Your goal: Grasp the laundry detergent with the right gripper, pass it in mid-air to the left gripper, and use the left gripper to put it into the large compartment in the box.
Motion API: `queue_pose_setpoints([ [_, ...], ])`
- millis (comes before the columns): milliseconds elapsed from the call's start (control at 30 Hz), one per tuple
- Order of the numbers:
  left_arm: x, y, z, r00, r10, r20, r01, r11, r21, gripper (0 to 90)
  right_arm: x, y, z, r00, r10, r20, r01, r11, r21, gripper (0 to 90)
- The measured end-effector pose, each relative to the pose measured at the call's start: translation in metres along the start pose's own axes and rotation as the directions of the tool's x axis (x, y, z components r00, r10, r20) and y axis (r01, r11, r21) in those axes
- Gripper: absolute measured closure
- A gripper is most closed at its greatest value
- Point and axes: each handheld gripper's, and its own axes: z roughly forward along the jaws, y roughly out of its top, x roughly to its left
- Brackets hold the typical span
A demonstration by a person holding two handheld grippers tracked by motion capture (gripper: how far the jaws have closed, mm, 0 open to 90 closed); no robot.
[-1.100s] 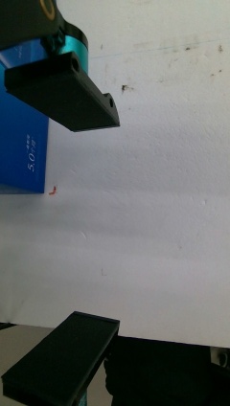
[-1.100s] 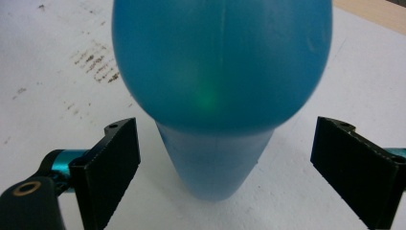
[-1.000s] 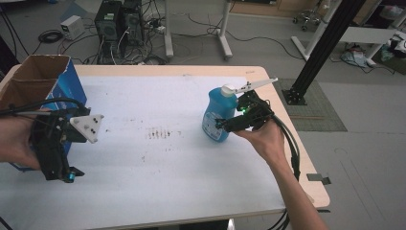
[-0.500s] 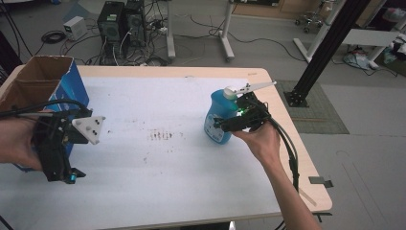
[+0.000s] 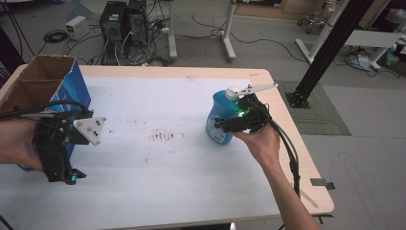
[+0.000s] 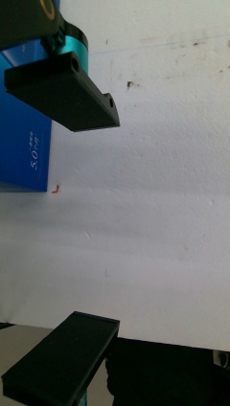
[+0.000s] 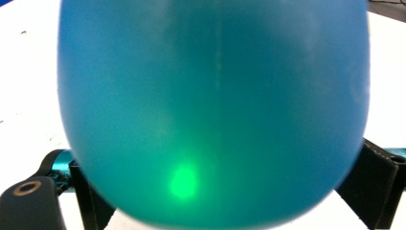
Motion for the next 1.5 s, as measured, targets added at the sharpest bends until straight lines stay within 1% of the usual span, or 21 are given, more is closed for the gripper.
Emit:
queue_pose_setpoints([
  [133, 0.0, 0.0007, 0.0007, 1.0, 0.0, 0.0, 0.0, 1.0, -0.002, 6.4, 0.0001, -0.0005, 0.001, 1.0, 0.002, 0.001, -0.002, 1.0, 0.001, 9.3],
  [167, 0.0001, 0.0008, 0.001, 1.0, 0.002, 0.001, -0.002, 1.0, -0.001, 6.4, 0.0002, -0.0006, 0.0011, 1.0, 0.001, 0.002, -0.001, 1.0, 0.003, 11.5],
  [200, 0.0002, 0.0008, 0.0013, 1.0, 0.003, 0.002, -0.003, 1.0, 0.001, 6.4, 0.0003, -0.0009, 0.0007, 1.0, -0.002, -0.006, 0.002, 1.0, -0.001, 15.4],
  [233, 0.0001, 0.0007, 0.0016, 1.0, 0.002, 0.003, -0.002, 1.0, 0.003, 6.4, 0.0003, -0.0012, 0.0006, 0.9999, -0.004, -0.011, 0.004, 1.0, -0.006, 15.3],
  [500, -0.0002, -0.0007, 0.002, 1.0, 0.0, 0.001, 0.0, 1.0, -0.003, 6.4, 0.0006, -0.0012, 0.0012, 1.0, 0.004, -0.008, -0.004, 1.0, -0.007, 15.6],
  [700, -0.0005, -0.0021, 0.0027, 1.0, -0.003, 0.002, 0.003, 1.0, 0.0, 6.4, 0.0, -0.0012, 0.0014, 0.9998, 0.015, -0.013, -0.015, 1.0, -0.005, 16.9],
  [767, -0.0004, -0.0022, 0.0026, 1.0, -0.003, 0.002, 0.003, 1.0, 0.0, 6.4, 0.0001, -0.0012, 0.0012, 0.9998, 0.013, -0.012, -0.013, 1.0, -0.005, 18.9],
  [1033, 0.0, -0.002, 0.0029, 1.0, -0.001, 0.004, 0.001, 1.0, 0.0, 6.4, 0.0002, -0.0009, 0.0006, 0.9998, 0.02, -0.009, -0.02, 1.0, -0.015, 19.3],
  [1067, -0.0003, -0.002, 0.0031, 1.0, -0.004, 0.003, 0.004, 1.0, -0.006, 6.4, 0.0001, -0.0009, 0.0002, 0.9998, 0.016, -0.014, -0.016, 1.0, -0.019, 25.4],
  [1200, -0.0007, -0.0024, 0.003, 1.0, -0.005, 0.002, 0.005, 1.0, -0.003, 6.4, 0.0013, -0.0006, -0.0004, 0.9998, 0.015, -0.016, -0.015, 1.0, -0.026, 25.5],
  [1300, -0.0008, -0.0032, 0.0028, 1.0, -0.006, 0.002, 0.006, 1.0, -0.002, 6.4, 0.0015, -0.0008, 0.0007, 0.9997, 0.013, -0.022, -0.013, 1.0, -0.022, 25.5],
  [1500, -0.0012, -0.0037, 0.0025, 1.0, -0.007, 0.002, 0.007, 1.0, -0.003, 6.4, 0.0029, -0.0008, 0.0016, 0.9997, 0.011, -0.021, -0.011, 1.0, -0.023, 28.6],
])
